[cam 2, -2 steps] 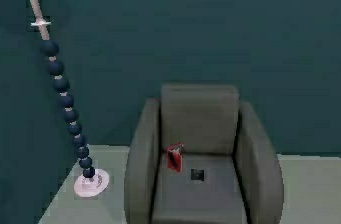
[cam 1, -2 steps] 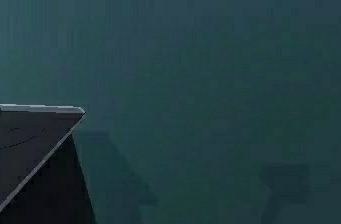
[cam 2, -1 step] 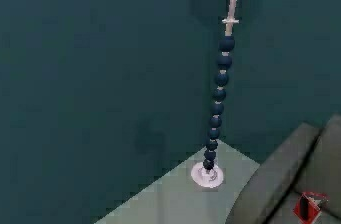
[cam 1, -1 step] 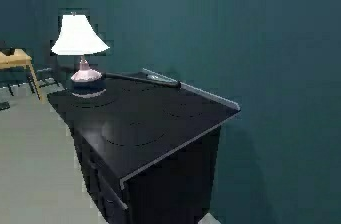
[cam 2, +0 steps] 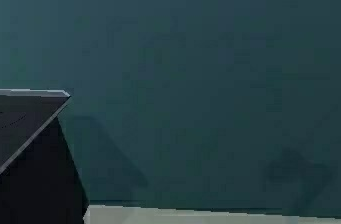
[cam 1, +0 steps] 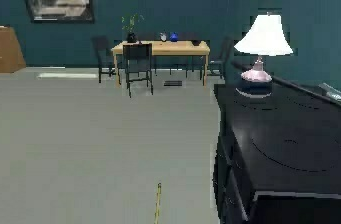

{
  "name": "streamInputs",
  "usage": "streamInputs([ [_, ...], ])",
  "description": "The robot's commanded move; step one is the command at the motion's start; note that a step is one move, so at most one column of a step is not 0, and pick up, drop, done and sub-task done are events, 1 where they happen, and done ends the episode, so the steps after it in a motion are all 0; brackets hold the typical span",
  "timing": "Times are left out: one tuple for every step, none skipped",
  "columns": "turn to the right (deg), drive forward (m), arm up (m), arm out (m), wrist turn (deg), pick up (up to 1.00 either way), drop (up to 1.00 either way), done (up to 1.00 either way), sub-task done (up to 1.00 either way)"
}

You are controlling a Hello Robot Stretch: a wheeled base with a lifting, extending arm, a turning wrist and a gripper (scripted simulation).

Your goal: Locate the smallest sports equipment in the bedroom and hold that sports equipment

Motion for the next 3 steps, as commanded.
streamInputs([
  [-45.0,0.0,0.0,0.0,0.0,0.0,0.0,0.0,0.0],
  [-42.0,0.0,0.0,0.0,0.0,0.0,0.0,0.0,0.0],
  [0.0,1.0,0.0,0.0,0.0,0.0,0.0,0.0,0.0],
])
